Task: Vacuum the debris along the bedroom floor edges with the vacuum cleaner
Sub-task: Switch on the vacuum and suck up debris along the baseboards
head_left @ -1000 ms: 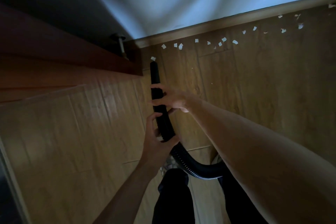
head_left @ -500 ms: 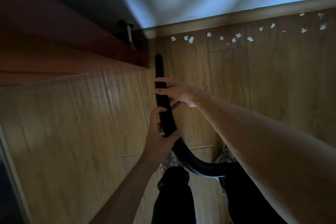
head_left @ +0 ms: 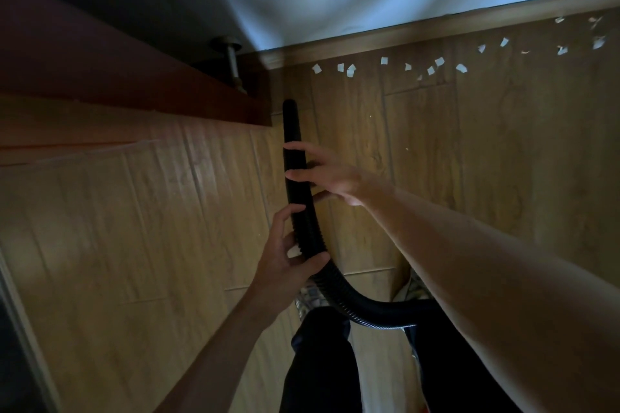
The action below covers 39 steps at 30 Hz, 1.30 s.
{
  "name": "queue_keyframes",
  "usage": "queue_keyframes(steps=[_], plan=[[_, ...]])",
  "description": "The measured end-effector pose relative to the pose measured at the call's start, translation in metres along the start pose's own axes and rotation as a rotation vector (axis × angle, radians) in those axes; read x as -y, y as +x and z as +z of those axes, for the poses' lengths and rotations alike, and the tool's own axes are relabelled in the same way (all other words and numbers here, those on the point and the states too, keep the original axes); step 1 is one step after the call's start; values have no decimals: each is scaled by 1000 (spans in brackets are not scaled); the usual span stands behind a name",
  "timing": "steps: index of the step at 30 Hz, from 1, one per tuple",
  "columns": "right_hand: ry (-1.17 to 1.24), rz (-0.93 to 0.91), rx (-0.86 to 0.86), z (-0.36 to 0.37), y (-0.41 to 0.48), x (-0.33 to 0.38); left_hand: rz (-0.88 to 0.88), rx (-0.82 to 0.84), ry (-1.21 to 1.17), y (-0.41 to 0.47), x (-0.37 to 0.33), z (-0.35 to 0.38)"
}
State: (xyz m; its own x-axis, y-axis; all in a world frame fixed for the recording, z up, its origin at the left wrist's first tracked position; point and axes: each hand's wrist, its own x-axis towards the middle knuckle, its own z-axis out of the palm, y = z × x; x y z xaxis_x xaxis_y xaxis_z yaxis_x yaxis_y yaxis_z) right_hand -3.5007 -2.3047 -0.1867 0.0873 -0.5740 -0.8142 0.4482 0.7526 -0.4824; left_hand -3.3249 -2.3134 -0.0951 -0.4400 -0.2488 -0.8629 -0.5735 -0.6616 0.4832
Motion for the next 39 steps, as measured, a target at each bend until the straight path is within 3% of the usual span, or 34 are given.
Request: queue_keyframes(steps=[5, 13, 20, 39], plan=[[51, 3, 74, -14, -1, 6, -3, 37, -17, 3, -2, 3], [39, 9, 5, -32, 2, 12, -41, 54, 32, 22, -14, 13], [23, 53, 142, -46, 0, 13, -76, 58, 41, 23, -13, 17], [110, -45, -24, -52, -5, -10, -74, 144, 134, 35, -6, 21]])
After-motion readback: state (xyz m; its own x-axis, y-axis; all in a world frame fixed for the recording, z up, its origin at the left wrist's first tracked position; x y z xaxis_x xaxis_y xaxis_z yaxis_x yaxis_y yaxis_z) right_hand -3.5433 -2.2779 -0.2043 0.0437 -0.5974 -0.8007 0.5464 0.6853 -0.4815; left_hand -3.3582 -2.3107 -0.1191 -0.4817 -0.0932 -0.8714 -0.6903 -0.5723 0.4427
